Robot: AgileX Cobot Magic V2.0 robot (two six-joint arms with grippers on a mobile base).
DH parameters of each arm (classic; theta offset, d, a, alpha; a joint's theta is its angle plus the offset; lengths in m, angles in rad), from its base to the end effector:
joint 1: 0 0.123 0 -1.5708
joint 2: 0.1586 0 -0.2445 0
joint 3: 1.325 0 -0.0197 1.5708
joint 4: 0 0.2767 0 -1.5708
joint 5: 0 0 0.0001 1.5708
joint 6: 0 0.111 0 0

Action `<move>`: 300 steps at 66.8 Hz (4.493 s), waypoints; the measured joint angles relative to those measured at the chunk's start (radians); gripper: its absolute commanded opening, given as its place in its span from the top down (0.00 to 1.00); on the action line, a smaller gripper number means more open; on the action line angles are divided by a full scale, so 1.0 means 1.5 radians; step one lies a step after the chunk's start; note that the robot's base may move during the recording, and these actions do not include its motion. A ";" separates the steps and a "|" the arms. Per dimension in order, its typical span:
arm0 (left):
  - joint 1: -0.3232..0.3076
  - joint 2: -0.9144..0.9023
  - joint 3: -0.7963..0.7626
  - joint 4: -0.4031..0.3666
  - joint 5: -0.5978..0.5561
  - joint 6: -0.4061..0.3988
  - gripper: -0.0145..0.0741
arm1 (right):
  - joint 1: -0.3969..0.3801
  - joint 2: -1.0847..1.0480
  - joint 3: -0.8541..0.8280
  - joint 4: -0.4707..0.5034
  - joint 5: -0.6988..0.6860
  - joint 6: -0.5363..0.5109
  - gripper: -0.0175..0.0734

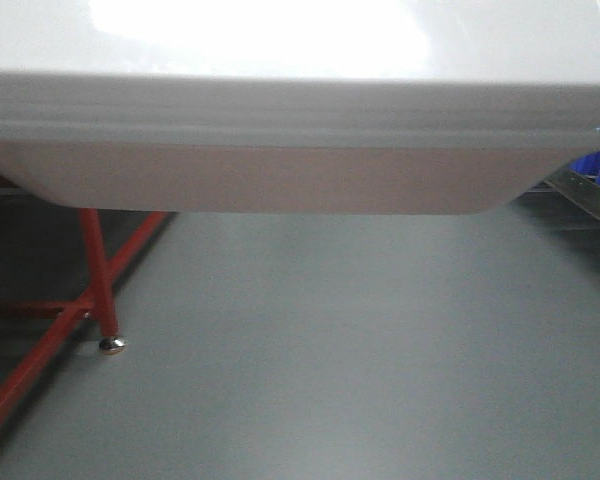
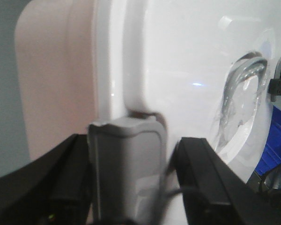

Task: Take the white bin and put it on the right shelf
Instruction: 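Keep holding the bin with both grippers while driving toward the shelf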

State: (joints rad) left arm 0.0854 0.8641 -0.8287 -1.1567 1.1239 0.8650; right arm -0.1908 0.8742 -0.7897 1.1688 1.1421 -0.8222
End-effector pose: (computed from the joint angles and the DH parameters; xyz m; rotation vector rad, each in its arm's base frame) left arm 0.2049 -0.0745 0.3279 0.5220 1.9754 -0.9538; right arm 0.2116 0.0538 0.3140 -0.3565 2.0341 0.9658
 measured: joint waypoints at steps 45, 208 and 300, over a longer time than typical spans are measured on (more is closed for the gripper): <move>0.000 0.000 0.000 0.000 0.000 0.000 0.57 | 0.000 -0.002 0.000 0.000 0.000 0.000 0.44; 0.000 0.000 0.000 0.001 0.000 0.000 0.57 | 0.000 -0.003 0.000 0.000 0.000 0.000 0.44; 0.000 0.000 0.001 0.001 0.000 0.000 0.57 | 0.000 -0.003 0.000 0.000 0.000 0.000 0.44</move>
State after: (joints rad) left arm 0.0854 0.8641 -0.8267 -1.1551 1.1239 0.8650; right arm -0.1908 0.8698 -0.7897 1.1681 1.1421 -0.8222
